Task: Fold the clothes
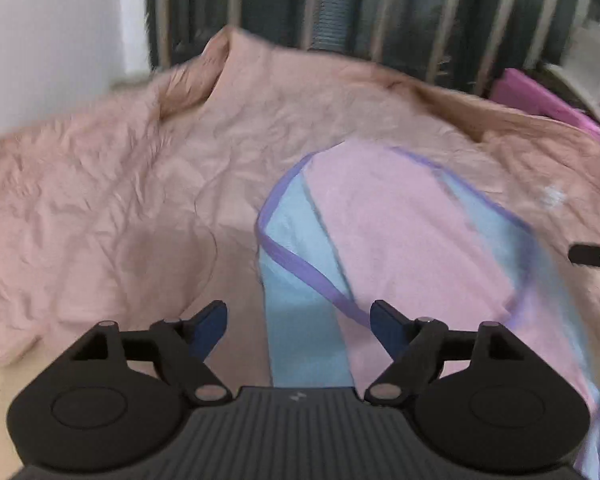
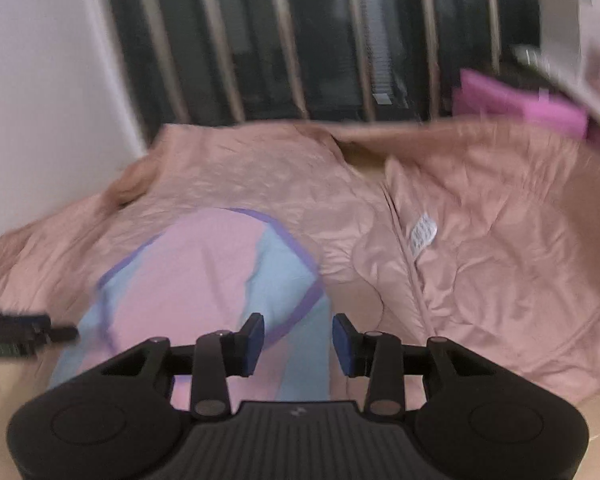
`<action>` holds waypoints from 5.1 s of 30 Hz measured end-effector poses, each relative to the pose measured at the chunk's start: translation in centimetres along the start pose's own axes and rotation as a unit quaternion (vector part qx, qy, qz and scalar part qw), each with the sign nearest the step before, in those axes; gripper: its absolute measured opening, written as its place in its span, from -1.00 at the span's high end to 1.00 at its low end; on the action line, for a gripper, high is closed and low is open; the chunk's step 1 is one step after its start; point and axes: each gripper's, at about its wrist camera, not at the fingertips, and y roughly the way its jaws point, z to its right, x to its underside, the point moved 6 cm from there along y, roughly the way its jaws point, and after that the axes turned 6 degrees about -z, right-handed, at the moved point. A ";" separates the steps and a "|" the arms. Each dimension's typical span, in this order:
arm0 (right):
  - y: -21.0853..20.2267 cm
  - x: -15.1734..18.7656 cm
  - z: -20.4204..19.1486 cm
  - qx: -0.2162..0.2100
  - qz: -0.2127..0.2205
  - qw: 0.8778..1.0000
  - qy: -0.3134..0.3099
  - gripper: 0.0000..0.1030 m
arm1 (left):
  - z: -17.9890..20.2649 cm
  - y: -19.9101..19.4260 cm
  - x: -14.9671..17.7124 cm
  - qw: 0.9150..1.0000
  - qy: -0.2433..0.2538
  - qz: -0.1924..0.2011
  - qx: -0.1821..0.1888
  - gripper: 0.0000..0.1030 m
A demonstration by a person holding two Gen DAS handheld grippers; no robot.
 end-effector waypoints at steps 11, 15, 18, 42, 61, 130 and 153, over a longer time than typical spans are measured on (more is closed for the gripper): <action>4.1 0.3 1.0 0.054 -0.005 0.999 -0.006 0.79 | -2.1 0.1 -0.6 0.998 -0.057 0.035 0.008 -0.08; -3.1 3.7 -1.6 0.011 0.046 0.998 -0.037 0.17 | -2.3 -3.1 1.6 0.997 -0.049 0.054 0.024 -0.22; -7.0 9.4 -3.8 -0.021 0.032 0.997 -0.068 0.17 | -1.4 -5.1 5.1 0.998 -0.025 0.046 0.037 -0.21; -11.8 20.0 -3.4 0.042 0.012 0.990 -0.134 0.81 | 0.9 -12.5 19.2 0.998 -0.023 0.058 0.029 0.80; -13.6 27.3 -14.8 -0.108 -0.004 0.967 -0.231 0.90 | -3.3 -0.5 1.4 0.997 -0.020 0.032 -0.067 0.94; -17.1 29.8 -8.1 -0.082 0.057 0.980 -0.172 0.89 | 0.8 -18.8 29.1 0.984 0.137 0.090 0.075 0.82; -10.3 15.8 -6.5 -0.065 0.050 0.989 -0.125 0.93 | 3.2 -18.5 23.1 0.969 0.173 0.079 0.154 -0.11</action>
